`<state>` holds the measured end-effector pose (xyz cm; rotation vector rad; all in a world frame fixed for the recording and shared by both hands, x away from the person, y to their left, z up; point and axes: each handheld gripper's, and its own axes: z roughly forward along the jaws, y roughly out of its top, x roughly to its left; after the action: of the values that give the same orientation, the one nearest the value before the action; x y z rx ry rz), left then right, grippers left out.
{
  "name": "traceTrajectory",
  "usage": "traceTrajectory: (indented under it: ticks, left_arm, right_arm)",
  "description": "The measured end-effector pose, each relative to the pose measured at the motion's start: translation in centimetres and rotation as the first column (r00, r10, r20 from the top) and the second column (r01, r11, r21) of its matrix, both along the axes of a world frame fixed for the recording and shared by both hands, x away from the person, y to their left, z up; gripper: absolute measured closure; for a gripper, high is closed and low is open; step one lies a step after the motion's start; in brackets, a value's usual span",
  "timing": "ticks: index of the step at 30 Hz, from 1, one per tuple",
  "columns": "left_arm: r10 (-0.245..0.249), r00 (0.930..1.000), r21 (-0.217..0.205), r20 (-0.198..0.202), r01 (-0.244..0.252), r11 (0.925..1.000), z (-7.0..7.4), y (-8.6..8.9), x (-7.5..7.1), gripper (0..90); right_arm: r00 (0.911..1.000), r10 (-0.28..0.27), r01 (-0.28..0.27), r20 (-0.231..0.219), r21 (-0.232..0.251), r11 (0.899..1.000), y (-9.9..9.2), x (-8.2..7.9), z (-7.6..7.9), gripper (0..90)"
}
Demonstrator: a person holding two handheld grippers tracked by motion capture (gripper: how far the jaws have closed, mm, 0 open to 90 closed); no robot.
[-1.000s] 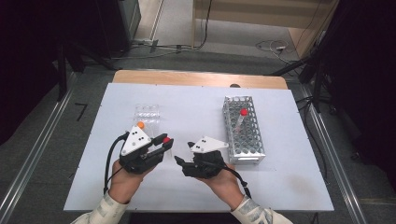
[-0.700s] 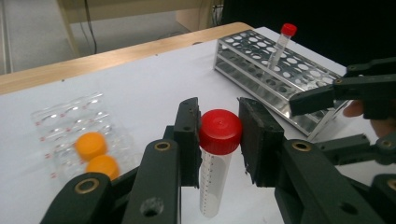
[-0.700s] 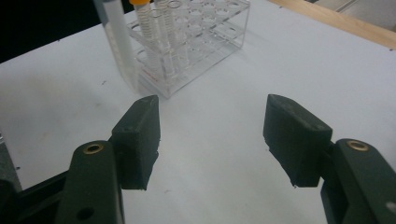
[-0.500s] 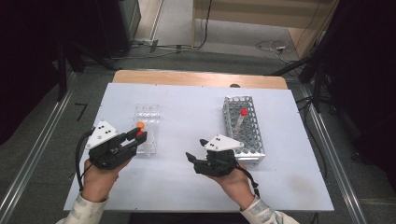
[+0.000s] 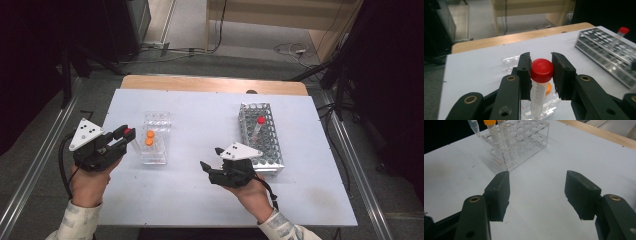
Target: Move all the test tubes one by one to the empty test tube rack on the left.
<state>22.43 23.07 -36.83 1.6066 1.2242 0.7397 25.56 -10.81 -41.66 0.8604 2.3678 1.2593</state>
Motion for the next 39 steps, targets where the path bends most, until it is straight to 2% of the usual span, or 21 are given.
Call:
traceTrajectory:
  ticks: [3,8,12,18,29,39]
  left_arm:
    - [0.005,1.0,-0.004,0.006,-0.005,1.0,0.2,0.0,0.5,69.8]
    - [0.024,0.9994,0.023,0.026,-0.025,0.9994,0.4,-0.6,1.7,69.8]
    - [0.037,0.9992,0.029,0.012,-0.038,0.9989,-0.2,-0.7,2.8,69.8]
    - [0.05,0.9986,0.022,0.017,-0.051,0.9985,-0.7,-0.9,3.8,69.8]
    - [0.061,0.9981,0.042,-0.01,-0.061,0.9973,-2.3,-1.4,4.1,69.7]
    - [0.07,0.9962,0.062,-0.052,-0.066,0.9959,-4.0,-1.8,4.4,68.8]
  right_arm:
    - [1.0,-0.003,0.003,0.005,0.006,1.0,0.0,0.0,0.1,35.9]
    - [1.0,-0.008,0.008,0.004,0.01,1.0,-0.1,0.1,0.2,35.9]
    - [0.9999,-0.01,0.01,0.005,0.009,1.0,-0.1,0.1,0.2,35.9]
    - [0.9998,-0.017,0.017,0.006,0.018,1.0,-0.3,0.1,0.3,36.0]
    - [0.9998,-0.018,0.018,0.009,0.018,1.0,-0.4,0.1,0.3,36.0]
    - [0.9998,-0.019,0.019,0.007,0.018,1.0,-0.4,0.1,0.3,36.0]
